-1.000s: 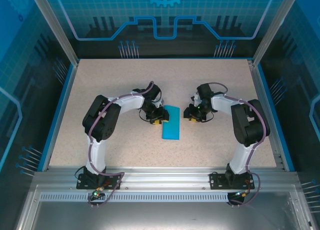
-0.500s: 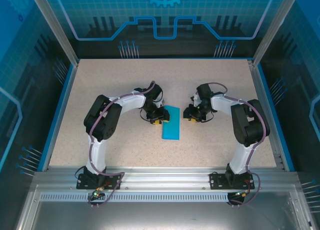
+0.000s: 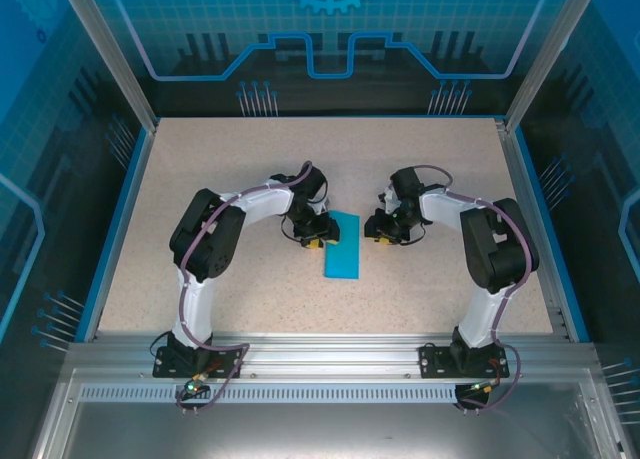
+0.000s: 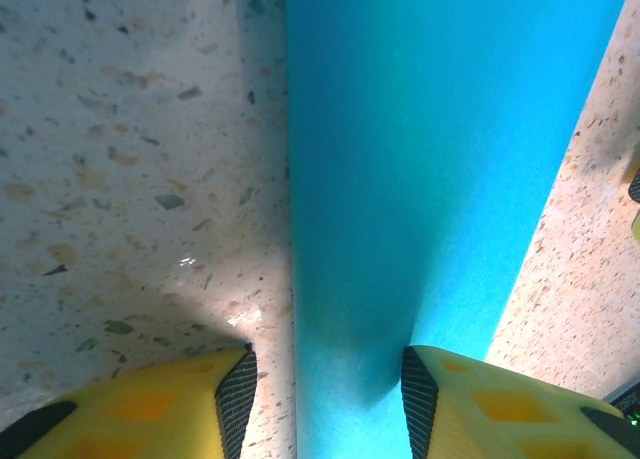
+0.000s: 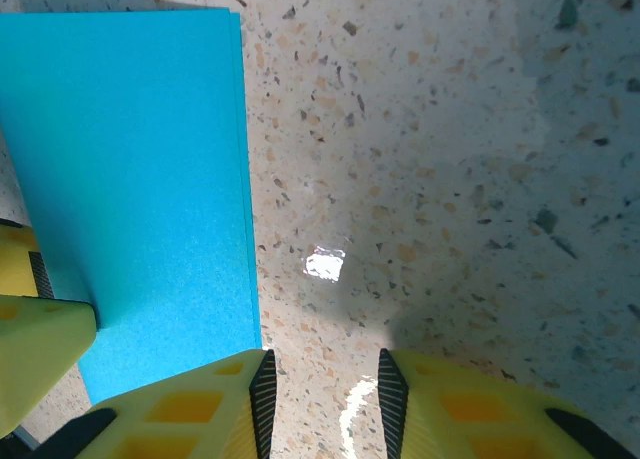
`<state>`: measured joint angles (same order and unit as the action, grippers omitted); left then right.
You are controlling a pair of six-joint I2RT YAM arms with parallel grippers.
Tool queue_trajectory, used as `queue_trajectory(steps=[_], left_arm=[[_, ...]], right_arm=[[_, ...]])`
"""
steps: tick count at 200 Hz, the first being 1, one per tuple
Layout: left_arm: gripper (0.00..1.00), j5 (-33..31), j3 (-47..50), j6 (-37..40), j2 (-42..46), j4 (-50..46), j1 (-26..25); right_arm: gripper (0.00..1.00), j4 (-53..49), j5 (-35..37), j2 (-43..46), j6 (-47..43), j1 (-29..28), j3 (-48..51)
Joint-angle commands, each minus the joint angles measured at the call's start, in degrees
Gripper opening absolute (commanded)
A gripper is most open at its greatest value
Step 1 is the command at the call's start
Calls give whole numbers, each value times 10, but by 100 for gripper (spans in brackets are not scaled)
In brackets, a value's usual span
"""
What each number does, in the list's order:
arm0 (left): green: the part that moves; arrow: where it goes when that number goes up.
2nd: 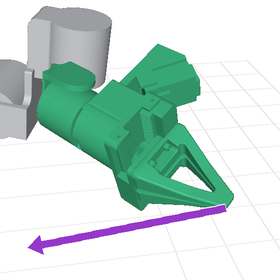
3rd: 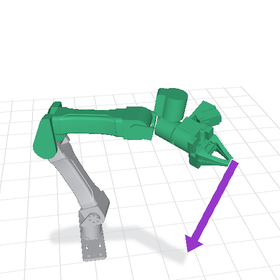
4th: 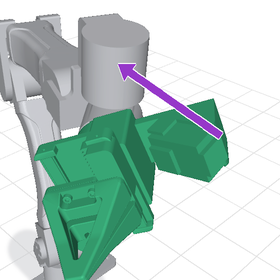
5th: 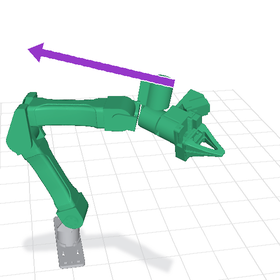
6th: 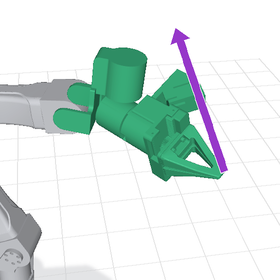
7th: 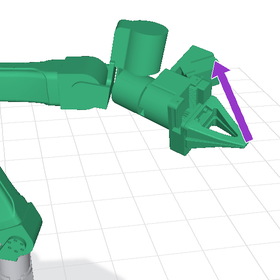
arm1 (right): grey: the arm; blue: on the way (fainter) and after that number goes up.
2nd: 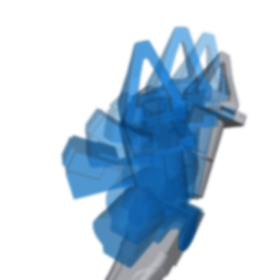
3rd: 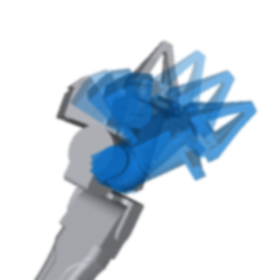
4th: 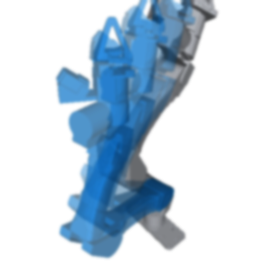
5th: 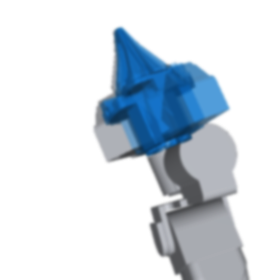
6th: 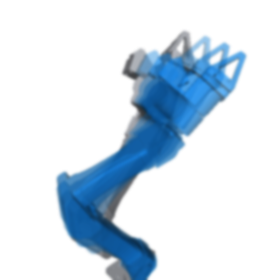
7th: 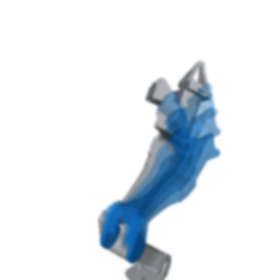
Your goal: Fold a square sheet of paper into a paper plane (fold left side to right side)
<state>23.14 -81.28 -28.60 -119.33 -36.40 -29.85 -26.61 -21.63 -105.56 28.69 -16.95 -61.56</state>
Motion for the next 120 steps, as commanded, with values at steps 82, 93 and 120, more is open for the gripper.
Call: queue_trajectory(steps=[82, 93, 120], left_arm=[[48, -19, 3, -10, -58, -8, -28], [48, -19, 3, -10, -58, -9, -27], [48, -20, 2, -11, -59, -10, -27]], right_arm=[[31, -17, -30, 20, 7, -15, -12], [29, -16, -36, 19, 7, -18, -15], [26, -11, -51, 14, 10, -28, -20]])
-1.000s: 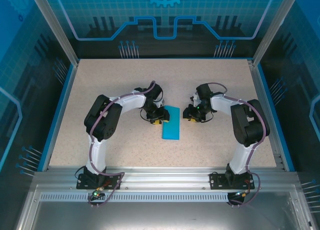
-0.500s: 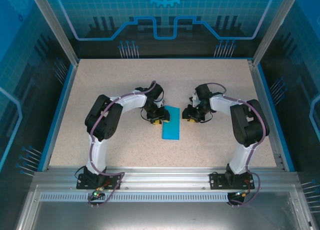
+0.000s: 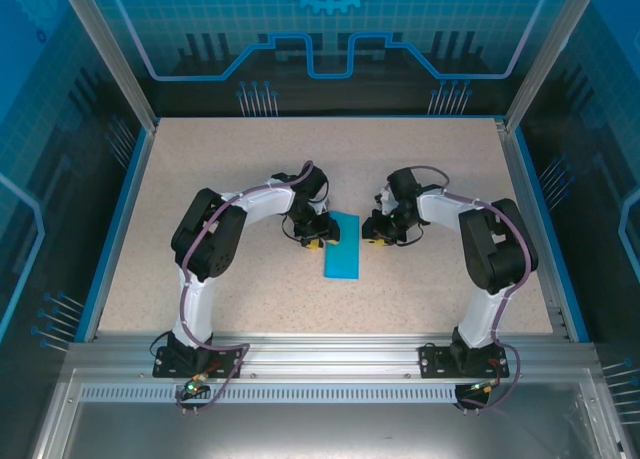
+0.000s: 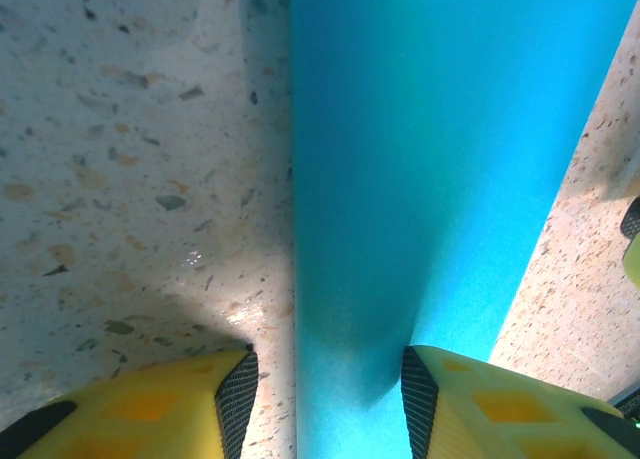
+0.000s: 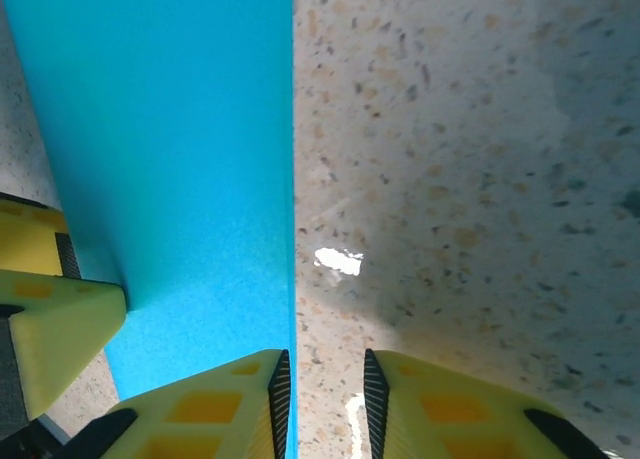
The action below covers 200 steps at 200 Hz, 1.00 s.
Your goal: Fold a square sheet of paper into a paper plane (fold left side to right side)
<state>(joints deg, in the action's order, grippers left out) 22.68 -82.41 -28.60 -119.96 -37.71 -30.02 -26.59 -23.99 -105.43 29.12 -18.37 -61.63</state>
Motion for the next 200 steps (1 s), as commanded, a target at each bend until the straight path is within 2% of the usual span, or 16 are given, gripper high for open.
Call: queue_trajectory(steps=[1, 48, 200], left_arm=[[48, -15, 14, -11, -53, 4, -25], [48, -17, 15, -10, -53, 2, -27], [49, -24, 14, -10, -45, 0, -28]], right_arm=[[26, -11, -28, 13, 6, -14, -20], [19, 22, -68, -5, 27, -34, -23], [17, -38, -1, -70, 4, -45, -35]])
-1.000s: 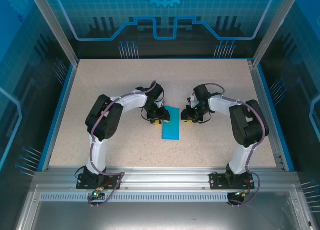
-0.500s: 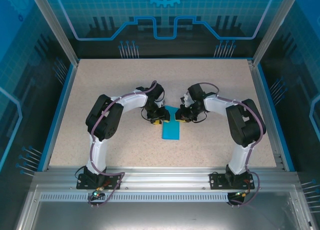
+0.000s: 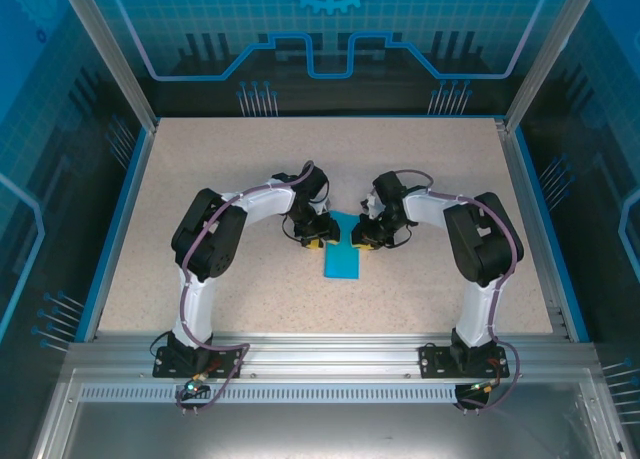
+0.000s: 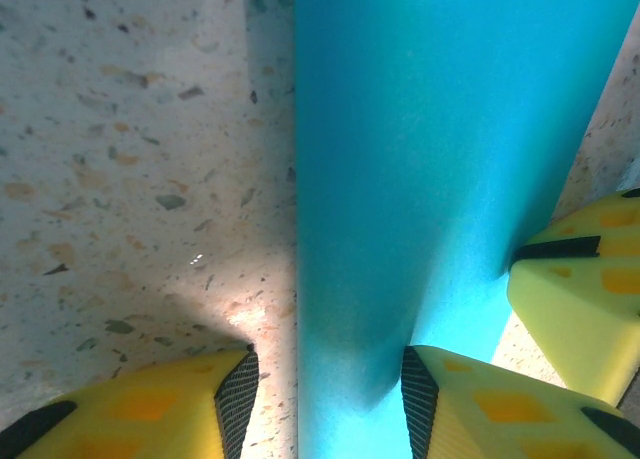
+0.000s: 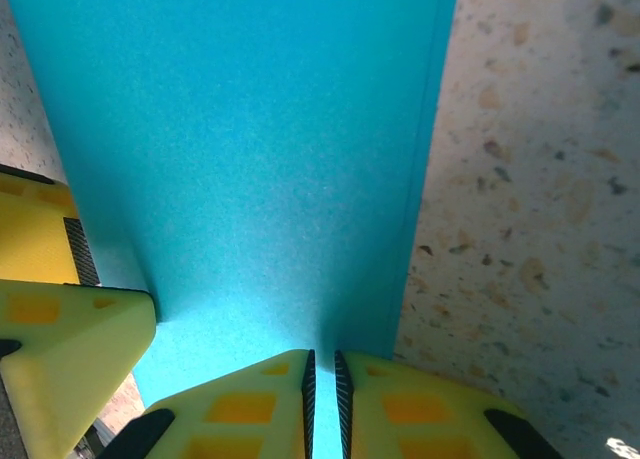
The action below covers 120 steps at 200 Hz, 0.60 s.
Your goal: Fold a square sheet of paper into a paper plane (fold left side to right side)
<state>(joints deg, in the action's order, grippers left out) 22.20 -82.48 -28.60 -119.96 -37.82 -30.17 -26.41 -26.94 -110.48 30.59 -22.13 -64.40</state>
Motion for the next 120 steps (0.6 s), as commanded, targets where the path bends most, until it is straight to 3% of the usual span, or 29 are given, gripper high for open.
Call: queue_trajectory(steps=[1, 88, 103, 120], left_arm=[[49, -19, 15, -10, -44, 1, -27], [61, -20, 27, 13, 91, -11, -8], [60, 3, 44, 12, 109, 10, -8], [53, 43, 61, 2, 118, 51, -9]], right_arm=[[17, -40, 29, -20, -11, -7, -7], [17, -40, 30, -34, -13, -6, -9], [17, -40, 31, -35, -13, -7, -10], [17, -41, 31, -37, -13, -7, -10]])
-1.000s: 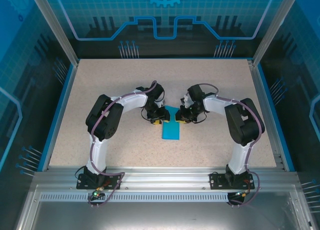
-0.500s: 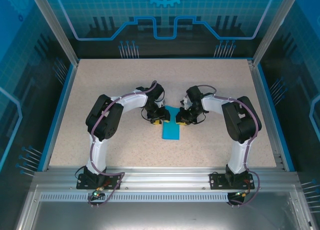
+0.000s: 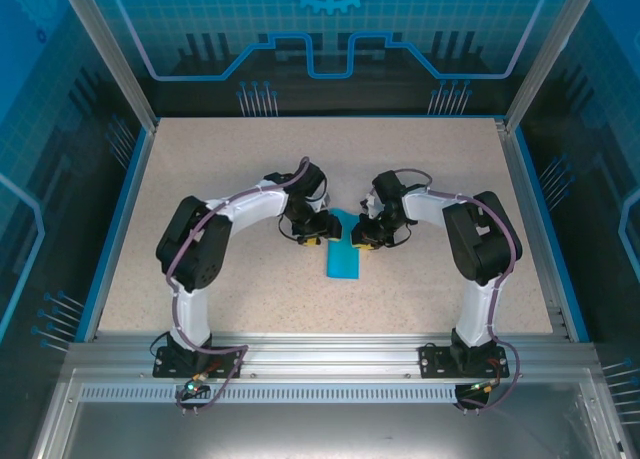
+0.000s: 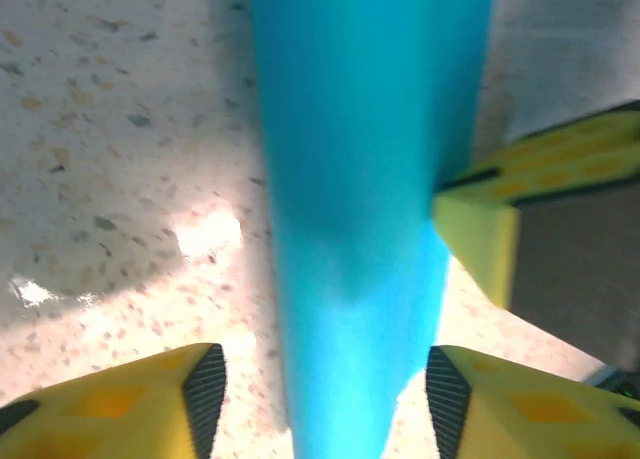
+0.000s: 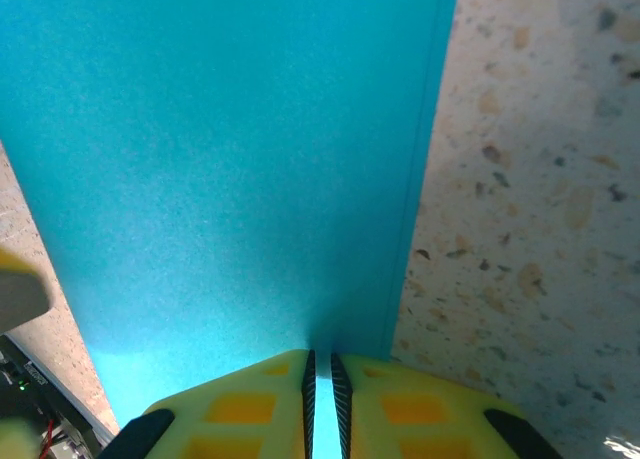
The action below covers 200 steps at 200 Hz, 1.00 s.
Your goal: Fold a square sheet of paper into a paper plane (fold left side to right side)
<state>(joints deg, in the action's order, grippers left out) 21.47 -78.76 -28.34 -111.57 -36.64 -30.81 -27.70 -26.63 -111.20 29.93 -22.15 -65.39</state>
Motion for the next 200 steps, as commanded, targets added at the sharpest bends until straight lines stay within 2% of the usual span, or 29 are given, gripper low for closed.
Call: queue_trajectory(steps=[1, 30, 66, 84, 123, 168, 200], left_arm=[[52, 53, 25, 0, 35, 41, -3], [40, 106, 31, -18, 21, 88, -6], [36, 131, 25, -33, -12, 109, -9], [36, 119, 25, -33, -27, 103, -10], [34, 54, 24, -18, -52, 48, -9], [34, 24, 45, -17, -59, 33, -7], [34, 28, 71, -20, -52, 43, -2]], right_arm=[[17, -28, 28, -30, -7, -7, 0], [17, -26, 26, -31, -7, -7, 0], [17, -24, 25, -32, -7, -9, 1], [17, -24, 26, -31, -7, -8, 0], [17, -29, 28, -35, -8, -9, -2], [17, -37, 33, -41, -9, -9, -3], [17, -45, 38, -44, -13, -9, -5]])
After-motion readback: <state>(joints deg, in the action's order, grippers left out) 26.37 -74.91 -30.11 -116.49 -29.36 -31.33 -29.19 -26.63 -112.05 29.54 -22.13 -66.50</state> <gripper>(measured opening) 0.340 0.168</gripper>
